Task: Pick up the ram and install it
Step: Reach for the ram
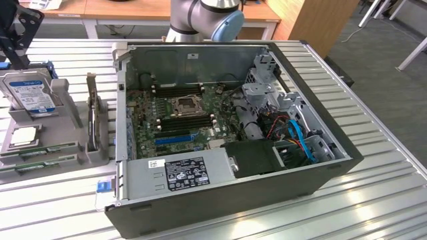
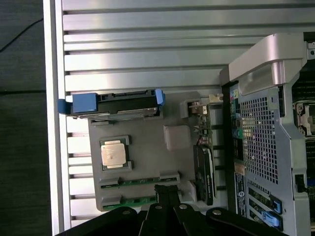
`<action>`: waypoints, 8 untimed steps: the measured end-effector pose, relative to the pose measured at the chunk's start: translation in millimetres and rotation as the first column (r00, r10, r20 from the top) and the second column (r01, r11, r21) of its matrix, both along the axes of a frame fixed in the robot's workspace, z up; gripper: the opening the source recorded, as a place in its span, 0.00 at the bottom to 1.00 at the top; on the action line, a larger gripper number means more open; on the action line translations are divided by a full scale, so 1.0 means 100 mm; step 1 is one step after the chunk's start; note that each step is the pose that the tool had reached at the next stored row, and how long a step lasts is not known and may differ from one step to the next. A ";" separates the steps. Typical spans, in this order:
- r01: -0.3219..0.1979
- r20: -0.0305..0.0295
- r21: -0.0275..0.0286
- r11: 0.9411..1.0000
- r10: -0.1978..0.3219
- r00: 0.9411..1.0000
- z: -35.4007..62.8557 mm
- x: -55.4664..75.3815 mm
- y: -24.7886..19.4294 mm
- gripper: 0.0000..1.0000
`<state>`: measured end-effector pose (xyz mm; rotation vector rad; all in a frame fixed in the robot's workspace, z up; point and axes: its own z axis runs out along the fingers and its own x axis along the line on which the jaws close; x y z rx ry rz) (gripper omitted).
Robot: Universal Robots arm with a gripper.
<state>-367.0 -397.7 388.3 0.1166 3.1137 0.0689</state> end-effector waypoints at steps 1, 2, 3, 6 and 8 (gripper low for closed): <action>0.000 0.000 0.000 1.000 0.000 1.000 0.000 -0.01 0.000 0.10; 0.000 0.000 0.000 1.000 0.000 1.000 -0.001 -0.02 0.000 0.10; 0.000 0.000 0.000 1.000 0.000 1.000 -0.001 -0.03 0.000 0.10; 0.000 0.000 0.000 1.000 0.000 1.000 -0.002 -0.06 0.000 0.10; 0.000 0.000 0.000 1.000 0.000 1.000 -0.004 -0.08 0.000 0.10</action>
